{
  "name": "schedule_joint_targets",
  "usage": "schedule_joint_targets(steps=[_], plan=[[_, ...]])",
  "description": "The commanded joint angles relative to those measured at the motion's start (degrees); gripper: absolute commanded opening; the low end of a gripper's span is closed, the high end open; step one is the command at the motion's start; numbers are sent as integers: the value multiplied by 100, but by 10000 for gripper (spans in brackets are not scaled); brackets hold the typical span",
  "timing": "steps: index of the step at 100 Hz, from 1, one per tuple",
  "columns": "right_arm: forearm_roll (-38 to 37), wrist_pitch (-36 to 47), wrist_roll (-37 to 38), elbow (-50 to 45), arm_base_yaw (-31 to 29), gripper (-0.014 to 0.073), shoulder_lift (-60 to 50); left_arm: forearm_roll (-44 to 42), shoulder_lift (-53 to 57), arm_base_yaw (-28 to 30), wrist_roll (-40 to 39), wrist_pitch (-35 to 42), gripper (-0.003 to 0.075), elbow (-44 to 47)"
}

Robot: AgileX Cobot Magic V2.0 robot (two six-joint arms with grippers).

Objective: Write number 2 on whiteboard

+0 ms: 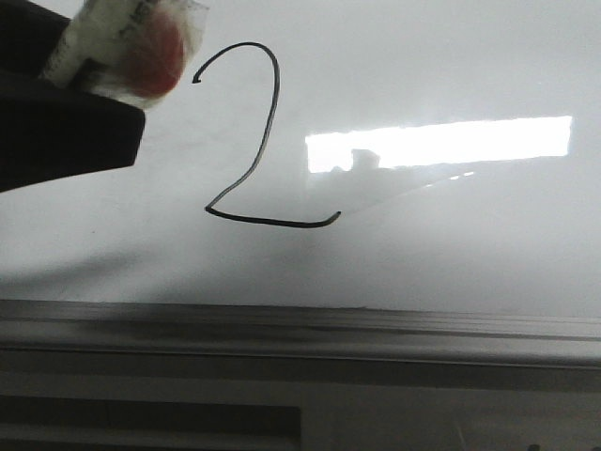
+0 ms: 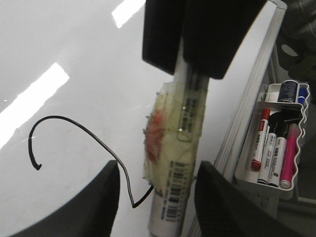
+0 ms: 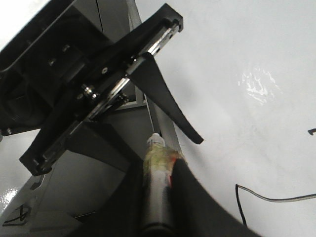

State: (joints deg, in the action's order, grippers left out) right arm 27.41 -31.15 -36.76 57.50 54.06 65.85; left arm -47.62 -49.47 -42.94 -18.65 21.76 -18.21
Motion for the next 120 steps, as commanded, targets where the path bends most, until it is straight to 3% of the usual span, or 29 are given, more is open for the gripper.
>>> schedule_joint_targets(steps=[1,23,42,49,57,61,69,76,86,104,120], plan=[[120,287,-59,216,1,-50,-101,221,8,-13,-55,259,261,-196],[120,287,-59,216,1,-50,-101,221,8,-13,-91,259,-21,-196],[120,413,-59,216,1,-22,-101,251,8,-13,-96,250,-19,-196],[25,484,-59,216,1,117,-101,481,8,-13,-215,202,-20,-196],[-531,838,-59,216,-9,402,-101,1185,8,-13,-387,-18,-20,-196],[-794,1022,-59,216,-75,532,-122,1794,8,-13,-387,-202,-20,-196],[-865,1451,-59,216,-288,660,-213,3389,8,0,-387,-608,-20,-196],[-865,1609,-59,216,-469,652,-310,4762,8,123,-387,-987,-20,-196],[-865,1624,-59,216,-554,617,-415,5520,-84,324,-387,-1383,-20,-196],[-865,1587,-59,216,-555,544,-459,5775,-474,621,-387,-1739,-20,-439],[-865,1490,-59,216,-555,514,-459,5823,-859,634,-387,-1525,-20,-592]])
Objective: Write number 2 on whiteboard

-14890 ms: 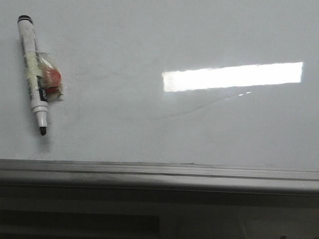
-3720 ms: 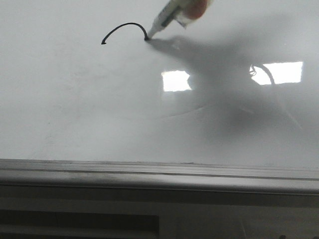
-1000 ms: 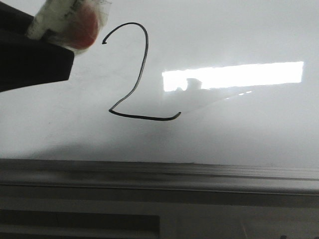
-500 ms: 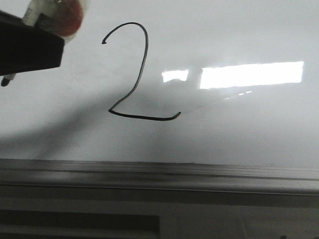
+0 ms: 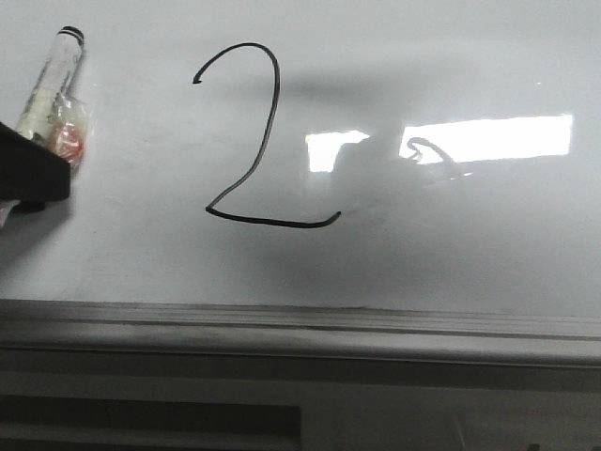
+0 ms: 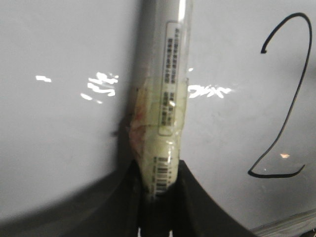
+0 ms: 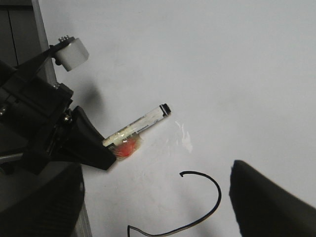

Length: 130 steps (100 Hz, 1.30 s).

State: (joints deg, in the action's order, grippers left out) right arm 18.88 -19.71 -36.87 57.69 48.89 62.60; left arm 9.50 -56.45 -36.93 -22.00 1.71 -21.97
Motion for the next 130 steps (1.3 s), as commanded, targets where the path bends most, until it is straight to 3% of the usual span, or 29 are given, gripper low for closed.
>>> schedule_joint_targets(steps=[1,34,44,52,63,122,130], plan=[[-12,336,-47,197,-37,514,-134,110,-173,33,-52,479,-20,-216],[-2,169,-47,197,-37,514,-134,234,-249,33,-52,581,0,-216],[-2,169,-47,197,-37,515,-134,223,-249,33,-52,636,137,-216],[-2,169,-47,197,-37,514,-134,223,-249,33,-52,699,333,-216],[-2,169,-47,197,-37,514,-134,211,-249,33,-52,662,449,-216],[6,-80,121,197,-37,513,-182,-48,483,44,107,419,448,-216],[6,-302,474,197,-66,430,-291,-97,721,44,116,186,421,-216]])
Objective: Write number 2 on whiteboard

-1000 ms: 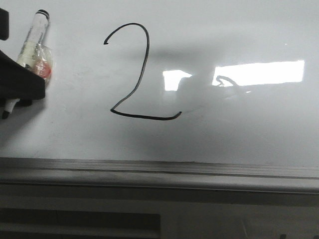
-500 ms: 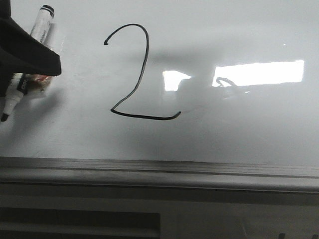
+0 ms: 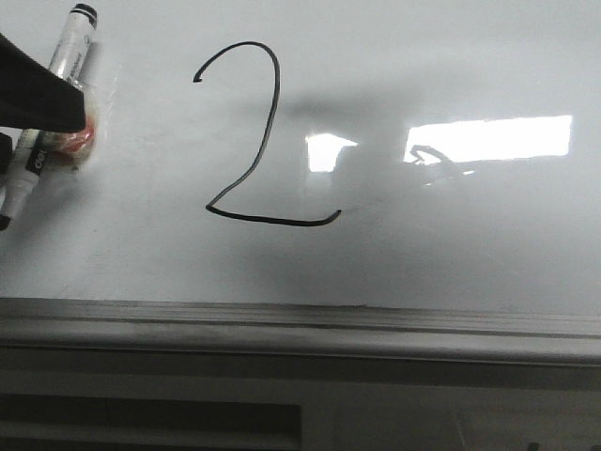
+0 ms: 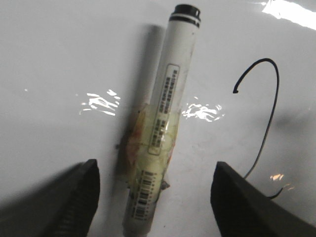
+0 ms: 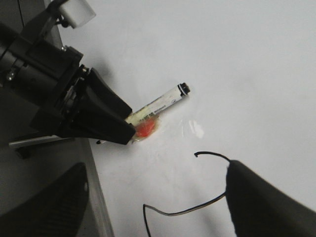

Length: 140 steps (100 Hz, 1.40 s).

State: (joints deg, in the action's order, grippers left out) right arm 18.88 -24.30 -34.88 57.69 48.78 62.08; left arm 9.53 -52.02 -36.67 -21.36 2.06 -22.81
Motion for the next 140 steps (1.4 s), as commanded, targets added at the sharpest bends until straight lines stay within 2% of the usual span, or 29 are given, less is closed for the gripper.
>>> schedule_joint_targets(steps=[1,4,7,15,19,36,55,78,95,140], plan=[[6,119,300,197,-69,414,-268,-100,333,17,52,136,407,-133],[6,30,390,197,-81,336,-338,-100,481,17,52,59,353,-133],[6,-48,393,186,-108,213,-418,-115,576,17,52,7,310,-133],[-67,-185,393,161,-108,-82,-720,-192,993,17,64,-8,87,-133],[-67,-169,393,114,-108,-57,-881,-355,1211,17,64,60,-22,-133],[-67,-127,393,-384,-108,-50,-1929,-1233,2116,17,74,176,-19,-69],[-80,323,393,-1678,-108,-50,-3634,-2365,3219,17,74,243,-19,347],[-80,921,393,-3108,-108,-50,-5355,-2566,4002,17,74,243,-19,728],[-80,1010,393,-3514,-108,-50,-5815,-2566,4047,17,74,231,-19,728],[-80,952,393,-3539,-108,-50,-5814,-2566,4047,17,74,231,-19,728]])
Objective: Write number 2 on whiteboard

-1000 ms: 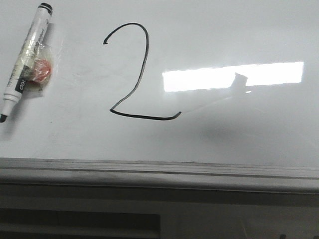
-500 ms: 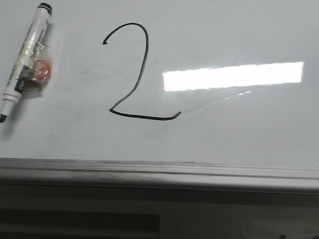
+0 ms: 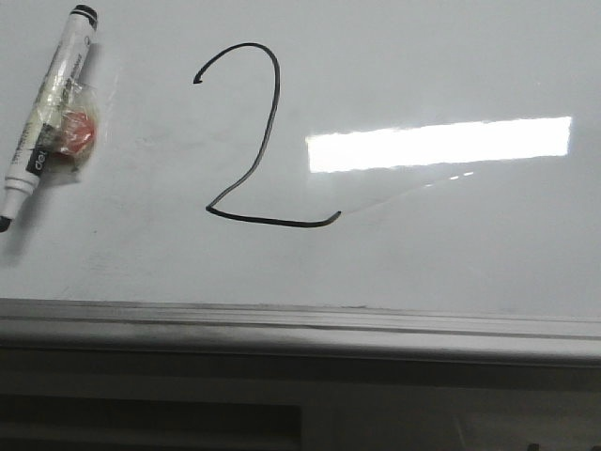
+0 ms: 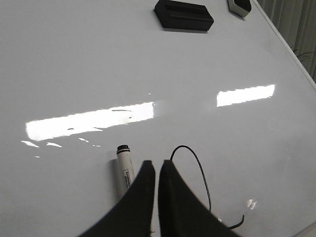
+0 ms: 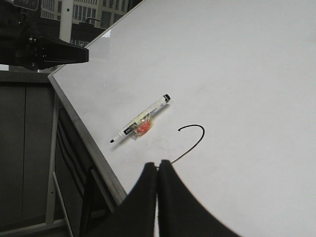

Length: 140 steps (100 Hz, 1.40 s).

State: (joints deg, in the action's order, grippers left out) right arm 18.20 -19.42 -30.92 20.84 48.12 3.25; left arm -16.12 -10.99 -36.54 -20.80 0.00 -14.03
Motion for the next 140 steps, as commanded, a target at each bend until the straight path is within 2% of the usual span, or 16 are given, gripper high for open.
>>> schedule_joint_targets(steps=[1,26,38,55,75,93,124,140], plan=[[-12,464,-3,146,-41,-50,69,0,-56,5,18,437,-19,-150],[-12,464,-3,146,-41,-50,69,3,-38,5,18,414,-19,152],[-12,464,-3,146,-41,-50,69,385,115,189,18,311,-19,434],[-12,464,-3,146,-41,-50,69,865,616,1120,68,71,-19,800],[-12,464,-3,146,-41,-50,69,1406,1298,2379,1351,61,-19,1112],[-12,454,-3,146,-41,-50,69,1472,1286,3142,1369,267,-19,1604],[-12,454,-3,146,-41,-50,69,1484,1286,3205,1383,-1557,-19,1594],[-12,454,-3,146,-41,-50,69,1458,1286,3205,1383,-1645,-19,1594]])
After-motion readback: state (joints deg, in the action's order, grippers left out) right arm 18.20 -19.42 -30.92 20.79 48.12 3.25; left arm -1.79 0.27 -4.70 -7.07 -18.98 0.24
